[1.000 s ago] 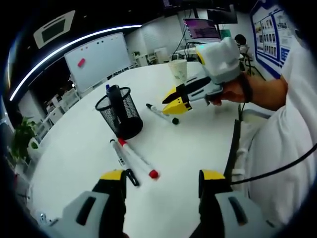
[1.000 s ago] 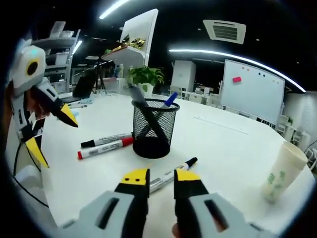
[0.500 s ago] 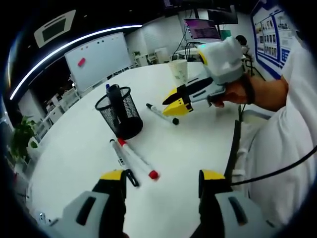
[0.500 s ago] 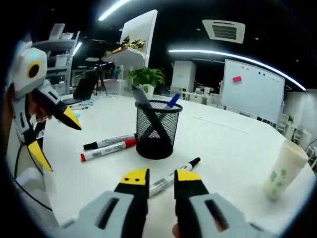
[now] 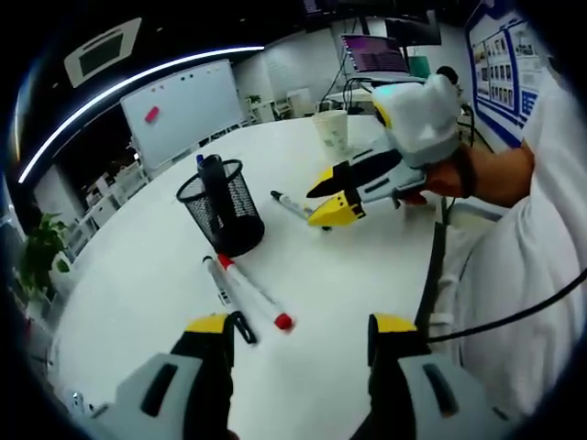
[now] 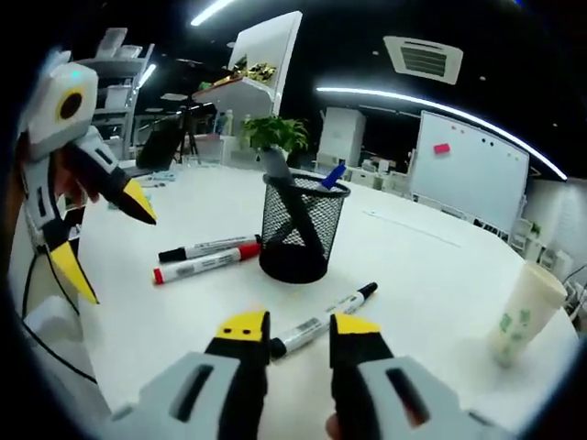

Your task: Place the scattered laser pointers and whiteboard markers into the pen holder and stack the scattered paper cups together

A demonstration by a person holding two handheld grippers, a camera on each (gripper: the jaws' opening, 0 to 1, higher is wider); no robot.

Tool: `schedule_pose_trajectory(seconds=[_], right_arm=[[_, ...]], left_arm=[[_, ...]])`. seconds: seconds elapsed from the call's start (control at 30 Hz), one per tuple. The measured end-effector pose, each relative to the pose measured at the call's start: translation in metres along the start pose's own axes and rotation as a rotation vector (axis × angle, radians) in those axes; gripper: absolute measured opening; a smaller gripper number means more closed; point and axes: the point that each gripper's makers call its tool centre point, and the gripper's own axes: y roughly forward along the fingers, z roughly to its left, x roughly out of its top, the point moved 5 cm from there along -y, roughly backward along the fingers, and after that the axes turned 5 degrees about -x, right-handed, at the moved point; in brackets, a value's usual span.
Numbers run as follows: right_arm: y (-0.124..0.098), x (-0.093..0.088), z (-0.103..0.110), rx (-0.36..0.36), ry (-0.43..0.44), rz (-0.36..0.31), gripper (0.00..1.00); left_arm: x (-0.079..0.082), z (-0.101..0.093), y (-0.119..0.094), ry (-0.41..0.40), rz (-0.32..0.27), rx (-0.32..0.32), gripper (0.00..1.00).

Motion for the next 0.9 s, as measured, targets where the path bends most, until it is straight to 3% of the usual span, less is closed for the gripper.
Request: schedule_pose_trajectory(seconds=[0.13,0.9], right_arm=[[-0.0007,0.0001,-0.0005,-0.024,-0.004,-0.001,0.27],[0.0024,-0.0091,0.0084,-0.007,-0.013,0.034,0.25]], left_arm=[[0.0002,-0.0004,0.0,0.001,-0.001,0.0,0.59],[0.0026,0.005,-0.0041,0.012,-0.008,0.032,0.59]])
